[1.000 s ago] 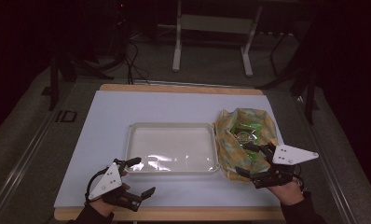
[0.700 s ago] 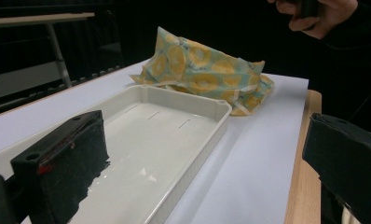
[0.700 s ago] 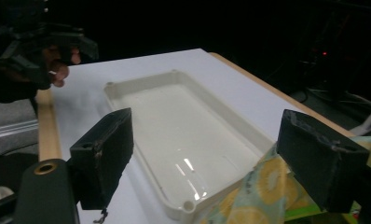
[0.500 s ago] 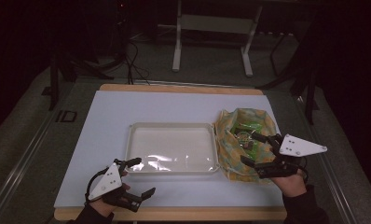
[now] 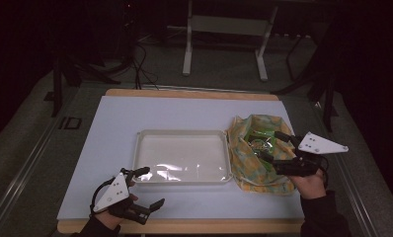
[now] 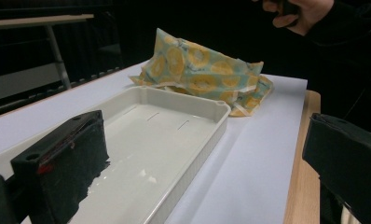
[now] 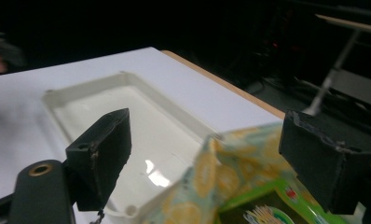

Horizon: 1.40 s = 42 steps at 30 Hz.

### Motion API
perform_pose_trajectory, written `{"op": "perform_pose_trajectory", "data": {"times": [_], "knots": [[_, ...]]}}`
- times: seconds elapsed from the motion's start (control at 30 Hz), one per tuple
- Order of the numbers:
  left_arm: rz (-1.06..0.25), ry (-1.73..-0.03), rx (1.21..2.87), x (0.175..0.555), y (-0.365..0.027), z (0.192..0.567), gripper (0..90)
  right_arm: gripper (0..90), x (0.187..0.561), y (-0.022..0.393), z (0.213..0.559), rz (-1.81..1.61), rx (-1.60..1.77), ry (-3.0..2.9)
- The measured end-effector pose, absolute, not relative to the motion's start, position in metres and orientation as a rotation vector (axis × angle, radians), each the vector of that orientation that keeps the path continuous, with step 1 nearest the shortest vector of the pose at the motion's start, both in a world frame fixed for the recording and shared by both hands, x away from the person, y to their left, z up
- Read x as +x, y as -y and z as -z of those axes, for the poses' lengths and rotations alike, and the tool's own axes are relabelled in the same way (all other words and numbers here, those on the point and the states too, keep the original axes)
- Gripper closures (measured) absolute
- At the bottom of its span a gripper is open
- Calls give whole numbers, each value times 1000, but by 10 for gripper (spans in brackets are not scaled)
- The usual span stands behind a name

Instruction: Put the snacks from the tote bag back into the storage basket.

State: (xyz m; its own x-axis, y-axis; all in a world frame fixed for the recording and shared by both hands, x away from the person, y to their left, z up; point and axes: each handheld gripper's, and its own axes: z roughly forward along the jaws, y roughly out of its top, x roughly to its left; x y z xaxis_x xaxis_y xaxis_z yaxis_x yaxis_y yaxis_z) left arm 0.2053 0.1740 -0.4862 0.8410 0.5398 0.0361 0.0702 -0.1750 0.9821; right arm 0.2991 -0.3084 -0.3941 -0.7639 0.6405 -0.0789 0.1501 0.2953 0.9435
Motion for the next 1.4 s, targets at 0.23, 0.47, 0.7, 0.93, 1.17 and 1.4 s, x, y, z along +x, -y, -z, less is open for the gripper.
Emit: {"op": "perform_pose_trajectory", "data": {"times": [0.23, 0.47, 0.7, 0.93, 1.17, 1.4], "knots": [[-444, -476, 1713, 205, -174, 486, 4, 192, 314, 318, 404, -1432, 801, -2093], [-443, -475, 1715, 205, -174, 486, 3, 215, 328, 324, 412, -1398, 861, -2077], [-442, -472, 1719, 205, -174, 486, 4, 242, 342, 333, 424, -1369, 952, -2055], [-441, -472, 1722, 205, -173, 486, 4, 329, 352, 341, 435, -1307, 1043, -2030], [-441, -471, 1722, 205, -173, 487, 3, 420, 363, 347, 455, -1259, 1142, -2051], [-441, -471, 1724, 205, -173, 487, 3, 441, 369, 351, 468, -1211, 1204, -2079]]}}
